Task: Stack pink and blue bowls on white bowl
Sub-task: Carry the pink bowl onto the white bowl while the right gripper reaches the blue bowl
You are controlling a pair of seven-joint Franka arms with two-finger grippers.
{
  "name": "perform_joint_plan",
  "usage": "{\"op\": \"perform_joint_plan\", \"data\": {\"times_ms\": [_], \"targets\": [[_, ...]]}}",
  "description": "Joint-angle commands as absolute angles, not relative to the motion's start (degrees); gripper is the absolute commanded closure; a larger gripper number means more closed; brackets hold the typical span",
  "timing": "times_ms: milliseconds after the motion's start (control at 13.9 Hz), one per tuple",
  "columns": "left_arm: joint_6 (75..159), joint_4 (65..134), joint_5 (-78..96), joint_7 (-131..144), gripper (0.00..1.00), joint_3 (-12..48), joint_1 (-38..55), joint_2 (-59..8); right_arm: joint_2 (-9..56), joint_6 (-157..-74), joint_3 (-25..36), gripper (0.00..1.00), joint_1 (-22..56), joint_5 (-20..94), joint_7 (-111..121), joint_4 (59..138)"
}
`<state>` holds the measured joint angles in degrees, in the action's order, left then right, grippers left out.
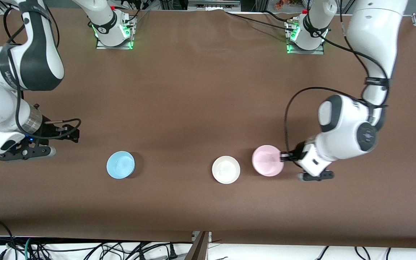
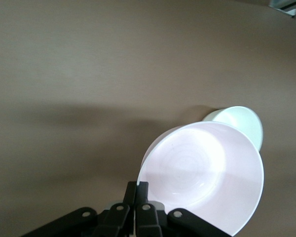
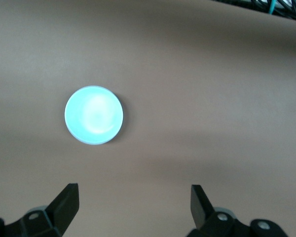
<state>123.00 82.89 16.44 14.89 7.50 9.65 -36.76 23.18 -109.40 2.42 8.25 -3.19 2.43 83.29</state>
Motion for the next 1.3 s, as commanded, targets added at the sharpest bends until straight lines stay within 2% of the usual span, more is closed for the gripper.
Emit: {"op": "perform_joint_plan", "data": {"times_ms": [0,216,577,649,722,1010,1227], "targets": [[126.46,78.85,17.23,20.02,1.0,6.86,14.04,-40.86,30.56,-117.22,1.24,0.0,7.91,-2.47,5.78,83.14],[128.14,74.28,16.88,24.95,1.0,6.77,17.48,-44.72,37.68,-122.94,0.97,0.0,8.26,9.38,6.15,83.06],[131.56,73.13,14.95,27.33,1.0,6.59,20.21,-47.72,45.25,-133.4,0.97,0.02,9.05,6.77,6.86,82.79],[132.01,73.21,14.59,27.42,1.0,6.68,20.21,-47.9,46.22,-134.72,1.05,0.05,9.14,6.68,6.94,82.79],[132.01,73.21,14.07,27.42,1.0,6.68,20.3,-48.16,46.84,-135.43,1.05,0.11,8.97,6.77,7.2,82.79],[132.01,73.83,13.71,27.42,1.0,6.77,20.92,-48.87,47.64,-135.35,1.05,0.58,8.26,6.94,7.12,82.79],[132.01,74.0,13.62,27.33,1.0,6.68,21.01,-49.13,47.64,-135.09,1.14,0.82,7.38,7.47,6.94,82.79]]}}
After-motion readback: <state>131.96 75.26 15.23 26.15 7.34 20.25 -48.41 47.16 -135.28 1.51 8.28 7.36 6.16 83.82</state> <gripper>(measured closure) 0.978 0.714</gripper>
